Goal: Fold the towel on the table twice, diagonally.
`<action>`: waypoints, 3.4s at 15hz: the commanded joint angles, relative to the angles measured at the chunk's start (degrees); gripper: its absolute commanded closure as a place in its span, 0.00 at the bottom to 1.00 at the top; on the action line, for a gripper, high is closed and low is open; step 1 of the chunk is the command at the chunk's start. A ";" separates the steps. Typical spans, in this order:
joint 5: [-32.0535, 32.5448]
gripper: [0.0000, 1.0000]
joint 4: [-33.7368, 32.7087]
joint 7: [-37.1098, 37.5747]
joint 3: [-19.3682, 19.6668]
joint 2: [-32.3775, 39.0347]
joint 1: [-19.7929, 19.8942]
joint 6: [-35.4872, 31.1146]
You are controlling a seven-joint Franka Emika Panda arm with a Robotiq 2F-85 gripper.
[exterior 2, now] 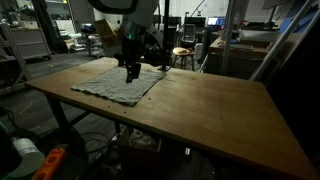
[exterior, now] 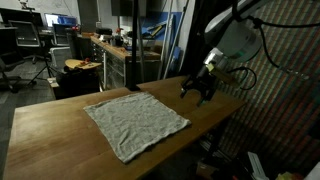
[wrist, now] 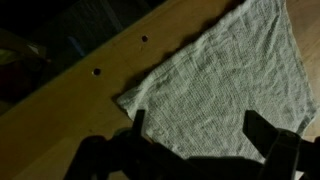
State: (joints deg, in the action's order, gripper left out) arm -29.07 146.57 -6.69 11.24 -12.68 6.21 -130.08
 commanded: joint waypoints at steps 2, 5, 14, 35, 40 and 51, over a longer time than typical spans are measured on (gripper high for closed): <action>-3.38 0.00 -1.49 -5.10 0.17 4.88 -0.74 0.07; -2.58 0.00 -2.30 -4.86 -0.46 7.94 -0.36 0.55; 6.14 0.00 -8.49 5.38 -0.50 16.69 2.57 -1.48; 5.60 0.47 -8.41 4.64 -5.05 25.28 2.29 -10.05; 7.86 0.85 -6.60 7.07 -5.89 21.63 0.65 -11.08; 39.72 0.99 -11.23 36.00 -7.04 11.45 -4.07 1.17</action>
State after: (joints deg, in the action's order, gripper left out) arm 2.28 138.59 21.07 5.30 0.69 2.65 -136.09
